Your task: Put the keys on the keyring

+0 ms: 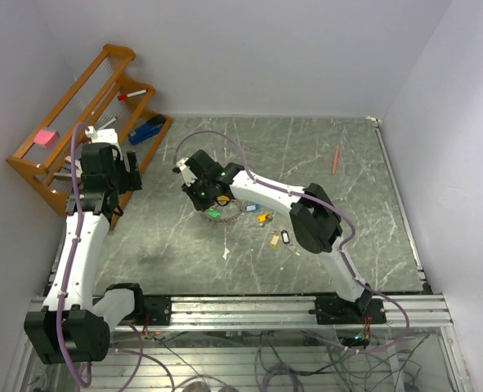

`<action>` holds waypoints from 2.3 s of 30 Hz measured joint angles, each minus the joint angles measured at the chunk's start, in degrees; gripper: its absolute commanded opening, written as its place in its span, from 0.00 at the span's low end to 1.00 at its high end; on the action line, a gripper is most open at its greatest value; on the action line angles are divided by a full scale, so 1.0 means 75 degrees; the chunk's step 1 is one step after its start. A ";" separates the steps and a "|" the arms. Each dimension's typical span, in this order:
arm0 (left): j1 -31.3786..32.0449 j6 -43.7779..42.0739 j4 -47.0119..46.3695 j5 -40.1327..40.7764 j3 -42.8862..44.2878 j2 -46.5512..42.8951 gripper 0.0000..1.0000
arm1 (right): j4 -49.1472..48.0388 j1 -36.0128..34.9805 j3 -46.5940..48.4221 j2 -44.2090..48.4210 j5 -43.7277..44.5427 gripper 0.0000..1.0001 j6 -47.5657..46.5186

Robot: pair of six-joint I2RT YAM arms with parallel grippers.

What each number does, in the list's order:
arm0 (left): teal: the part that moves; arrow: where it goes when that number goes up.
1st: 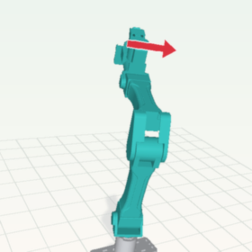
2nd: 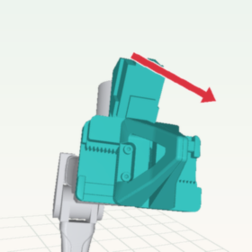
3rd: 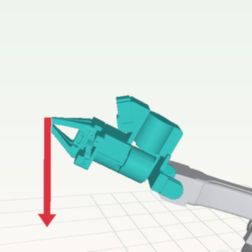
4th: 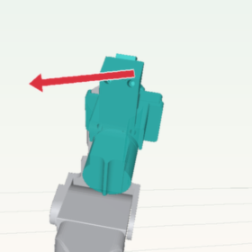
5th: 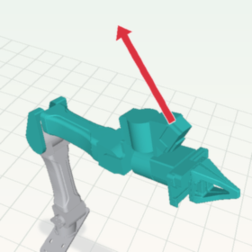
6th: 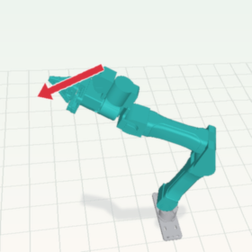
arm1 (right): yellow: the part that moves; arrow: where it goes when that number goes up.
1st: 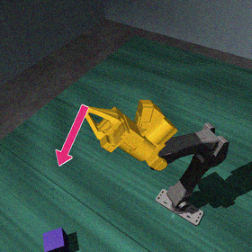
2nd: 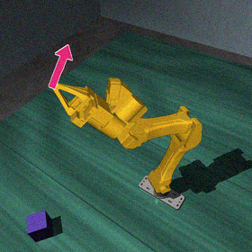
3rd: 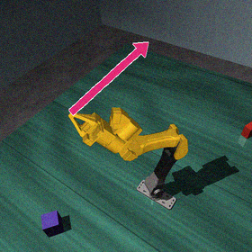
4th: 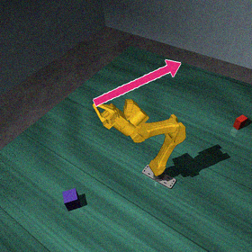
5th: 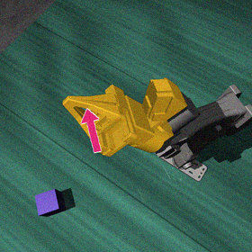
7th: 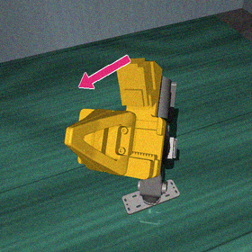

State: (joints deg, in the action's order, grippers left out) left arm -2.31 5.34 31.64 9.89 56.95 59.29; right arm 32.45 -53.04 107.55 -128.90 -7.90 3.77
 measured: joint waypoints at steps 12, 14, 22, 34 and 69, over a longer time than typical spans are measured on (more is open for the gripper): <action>-0.0017 -0.0026 0.0000 0.0050 0.0000 -0.0006 0.90 | 0.0816 0.0000 0.1139 -0.0761 0.0117 0.20 0.0720; -0.0017 -0.0050 -0.0003 0.0061 0.0000 -0.0006 0.90 | 0.1032 0.0000 0.1311 -0.0857 0.0160 0.24 0.0959; -0.0020 -0.0058 -0.0003 0.0067 0.0000 -0.0006 0.89 | 0.1778 -0.0003 0.1818 -0.1096 0.0659 0.28 0.1897; -0.0023 -0.0058 -0.0006 0.0146 0.0000 -0.0006 0.88 | 0.2375 -0.0003 0.2369 -0.1448 0.0906 0.26 0.3002; -0.0023 -0.0350 -0.0079 -0.0006 -0.0143 -0.0038 0.85 | 0.0385 0.0210 -0.1784 0.1495 -0.2725 0.40 -0.5502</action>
State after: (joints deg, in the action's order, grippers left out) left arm -2.48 2.72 31.05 9.85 55.88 59.00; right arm 35.33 -51.46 94.17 -117.69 -28.34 -37.50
